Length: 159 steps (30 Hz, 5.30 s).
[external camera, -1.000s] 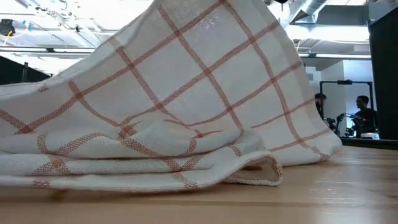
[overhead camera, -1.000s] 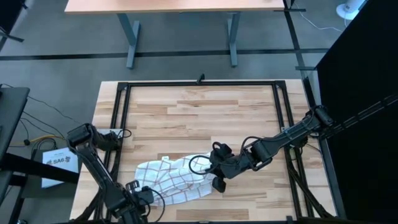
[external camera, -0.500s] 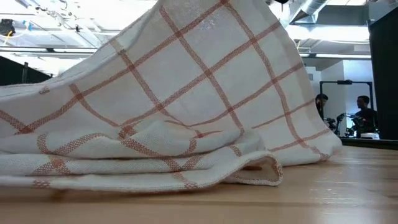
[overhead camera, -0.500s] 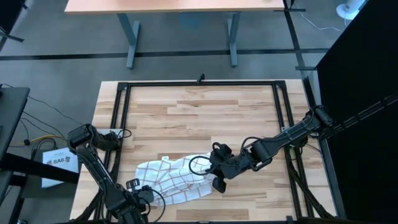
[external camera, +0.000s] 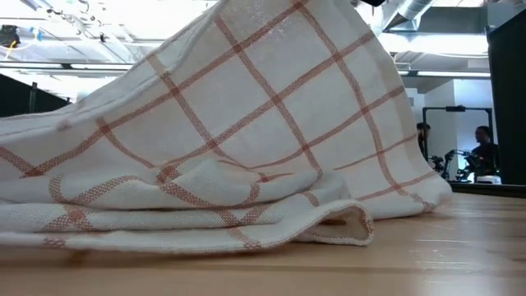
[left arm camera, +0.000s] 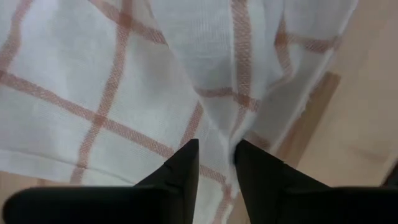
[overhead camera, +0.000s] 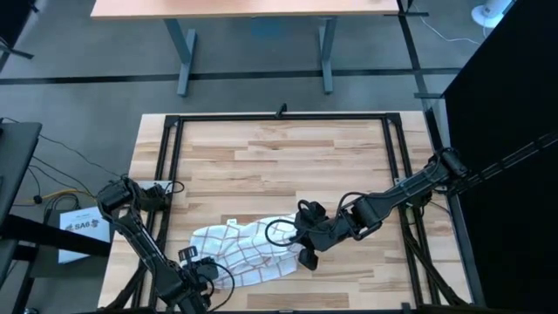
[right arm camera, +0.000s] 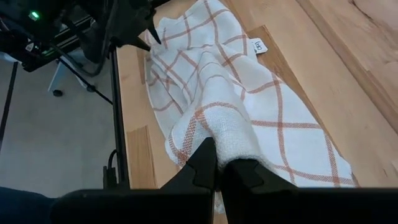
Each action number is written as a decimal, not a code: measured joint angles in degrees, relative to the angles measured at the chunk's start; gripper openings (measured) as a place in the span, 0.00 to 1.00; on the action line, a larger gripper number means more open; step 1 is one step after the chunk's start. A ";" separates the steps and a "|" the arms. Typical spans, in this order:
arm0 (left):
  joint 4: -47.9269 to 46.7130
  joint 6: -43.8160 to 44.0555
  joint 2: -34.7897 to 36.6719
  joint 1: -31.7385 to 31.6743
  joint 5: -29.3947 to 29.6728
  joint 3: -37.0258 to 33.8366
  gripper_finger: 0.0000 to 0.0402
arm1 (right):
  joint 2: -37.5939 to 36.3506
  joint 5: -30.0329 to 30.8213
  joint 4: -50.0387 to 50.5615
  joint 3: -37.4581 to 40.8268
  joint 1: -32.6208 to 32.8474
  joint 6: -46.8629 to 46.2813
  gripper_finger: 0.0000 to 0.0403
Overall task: Roll towel
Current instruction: Roll the towel
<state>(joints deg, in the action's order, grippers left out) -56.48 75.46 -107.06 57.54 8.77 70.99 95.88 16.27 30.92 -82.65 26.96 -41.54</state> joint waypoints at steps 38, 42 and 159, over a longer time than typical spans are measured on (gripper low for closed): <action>-30.74 -6.49 23.74 -14.48 16.02 18.07 0.00 | -23.93 14.81 27.60 0.00 0.77 0.16 0.00; -30.63 -10.90 26.23 -19.28 20.85 21.10 0.00 | -29.19 16.90 29.47 0.00 0.64 1.27 0.00; -0.01 -98.15 29.03 -72.54 -2.43 50.17 0.00 | -28.64 -56.97 14.98 -28.19 -72.48 51.05 0.00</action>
<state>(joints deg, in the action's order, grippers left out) -56.49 -22.68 -78.04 -15.00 6.35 121.16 67.24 -40.70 45.90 -110.84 -45.52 9.51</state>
